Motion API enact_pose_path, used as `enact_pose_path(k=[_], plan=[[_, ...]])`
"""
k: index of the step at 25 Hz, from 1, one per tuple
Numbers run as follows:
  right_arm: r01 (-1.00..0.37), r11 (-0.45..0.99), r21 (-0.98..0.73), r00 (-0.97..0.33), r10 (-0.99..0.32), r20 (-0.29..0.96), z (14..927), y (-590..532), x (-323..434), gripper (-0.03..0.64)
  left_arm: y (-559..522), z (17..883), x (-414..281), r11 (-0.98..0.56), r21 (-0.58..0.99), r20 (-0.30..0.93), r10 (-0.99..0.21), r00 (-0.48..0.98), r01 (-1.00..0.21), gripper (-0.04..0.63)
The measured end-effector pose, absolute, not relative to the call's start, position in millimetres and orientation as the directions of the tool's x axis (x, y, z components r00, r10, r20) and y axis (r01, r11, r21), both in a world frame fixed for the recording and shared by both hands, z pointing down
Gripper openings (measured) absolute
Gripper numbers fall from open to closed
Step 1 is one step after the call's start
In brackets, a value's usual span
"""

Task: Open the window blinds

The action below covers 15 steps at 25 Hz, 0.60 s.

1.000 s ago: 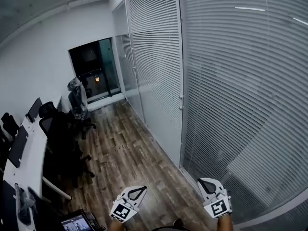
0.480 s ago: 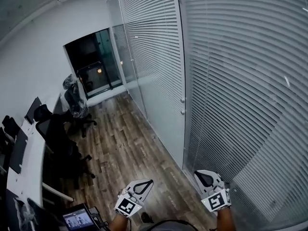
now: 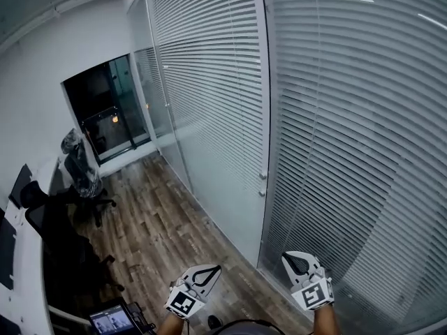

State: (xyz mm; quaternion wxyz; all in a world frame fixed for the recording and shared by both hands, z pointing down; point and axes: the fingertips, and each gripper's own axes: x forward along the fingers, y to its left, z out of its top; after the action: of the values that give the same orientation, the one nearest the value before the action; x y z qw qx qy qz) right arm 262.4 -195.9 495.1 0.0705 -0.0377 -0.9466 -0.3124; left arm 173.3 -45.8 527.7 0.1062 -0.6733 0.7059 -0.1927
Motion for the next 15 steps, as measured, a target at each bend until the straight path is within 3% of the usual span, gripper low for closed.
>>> enact_pose_path(k=[7, 12, 15], plan=[[0.023, 0.775, 0.631, -0.99, -0.071, 0.124, 474.5, -200.2, 135.5, 0.003, -36.6, 521.8, 44.4, -0.025, -0.459, 0.092, -0.996, -0.019, -0.888, -0.005], [0.049, 0.763, 0.645, -0.98, -0.09, 0.18, 488.2, -196.9, 78.0, 0.003, -31.6, 524.7, -11.1, -0.004, -0.396, 0.03, -1.0, -0.008, -0.918, -0.005], [0.012, 0.77, 0.638, -0.978, -0.123, 0.166, 499.2, -221.3, 40.8, 0.003, -45.9, 552.7, -55.4, -0.025, -0.398, 0.086, -0.996, -0.01, -0.917, -0.005]])
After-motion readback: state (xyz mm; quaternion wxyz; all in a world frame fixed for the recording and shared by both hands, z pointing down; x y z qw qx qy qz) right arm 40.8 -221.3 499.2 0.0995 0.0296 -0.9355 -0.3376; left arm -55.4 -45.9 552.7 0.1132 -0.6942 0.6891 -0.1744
